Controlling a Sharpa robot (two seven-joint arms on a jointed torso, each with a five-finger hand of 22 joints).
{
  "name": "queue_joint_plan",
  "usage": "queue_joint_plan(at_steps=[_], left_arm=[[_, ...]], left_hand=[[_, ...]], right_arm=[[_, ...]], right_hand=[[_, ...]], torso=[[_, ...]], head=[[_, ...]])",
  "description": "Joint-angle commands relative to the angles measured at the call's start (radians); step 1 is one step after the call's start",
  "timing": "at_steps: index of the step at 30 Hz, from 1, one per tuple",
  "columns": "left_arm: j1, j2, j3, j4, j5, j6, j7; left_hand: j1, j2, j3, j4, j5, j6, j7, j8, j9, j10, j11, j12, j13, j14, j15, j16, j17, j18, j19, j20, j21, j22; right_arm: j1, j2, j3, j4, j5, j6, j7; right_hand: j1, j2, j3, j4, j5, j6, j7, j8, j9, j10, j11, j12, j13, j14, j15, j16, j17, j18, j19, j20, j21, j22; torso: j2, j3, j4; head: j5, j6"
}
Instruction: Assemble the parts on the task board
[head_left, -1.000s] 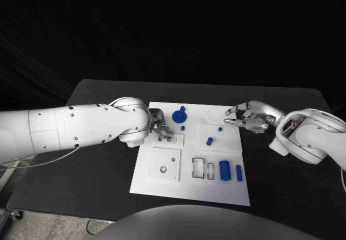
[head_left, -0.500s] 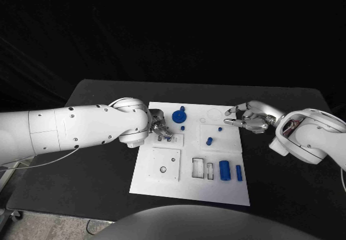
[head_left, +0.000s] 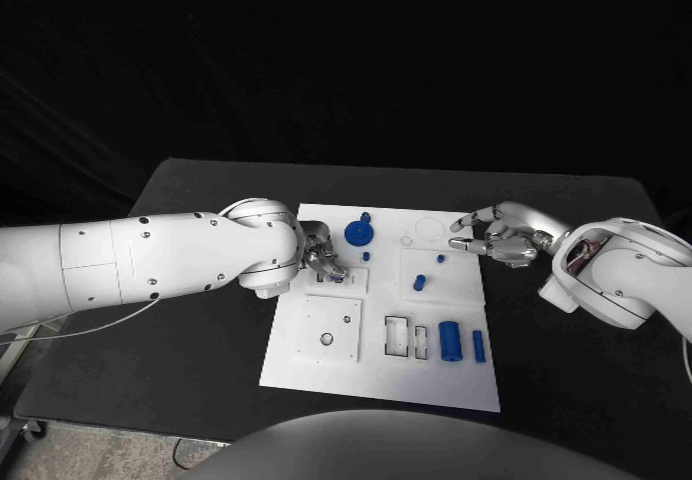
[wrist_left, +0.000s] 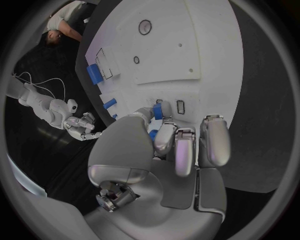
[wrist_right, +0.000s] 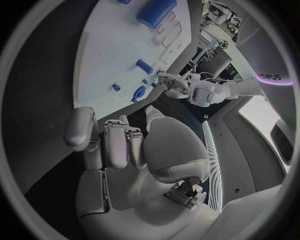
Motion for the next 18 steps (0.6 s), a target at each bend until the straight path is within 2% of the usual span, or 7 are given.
queue_joint_plan(at_steps=[1, 18], left_arm=[[-0.008, -0.001, -0.005, 0.001, -0.003, 0.022, 0.003], [-0.010, -0.010, -0.005, 0.007, -0.003, 0.023, 0.007]], left_hand=[[0.009, -0.002, 0.008, -0.003, 0.006, 0.002, -0.006, -0.005, 0.000, 0.176, -0.064, 0.099, 0.726, 0.103, -0.006, 0.002, 0.263, -0.001, 0.003, -0.002, 0.001, 0.044], [0.012, -0.008, 0.018, -0.012, 0.010, 0.003, -0.006, -0.008, 0.003, 0.176, -0.064, 0.099, 0.726, 0.103, -0.006, 0.002, 0.263, -0.001, 0.002, -0.003, 0.000, 0.044]], right_arm=[[-0.001, 0.000, 0.000, -0.001, -0.003, 0.014, -0.002], [-0.003, -0.001, 0.000, -0.003, -0.003, 0.018, -0.007]], right_hand=[[0.009, 0.000, 0.000, -0.004, 0.004, 0.003, 0.003, 0.003, -0.001, 0.107, 0.005, 0.004, 0.263, 0.025, 0.008, -0.007, 0.108, 0.020, -0.008, 0.000, -0.007, 0.057], [0.011, 0.001, 0.000, -0.003, 0.004, 0.003, 0.004, 0.003, -0.002, 0.107, 0.006, 0.004, 0.263, 0.024, 0.009, -0.009, 0.107, 0.020, -0.010, 0.001, -0.010, 0.056]], torso=[[0.000, 0.0001, -0.0005], [0.000, 0.0002, 0.0004]], head=[[0.001, 0.000], [0.002, 0.000]])
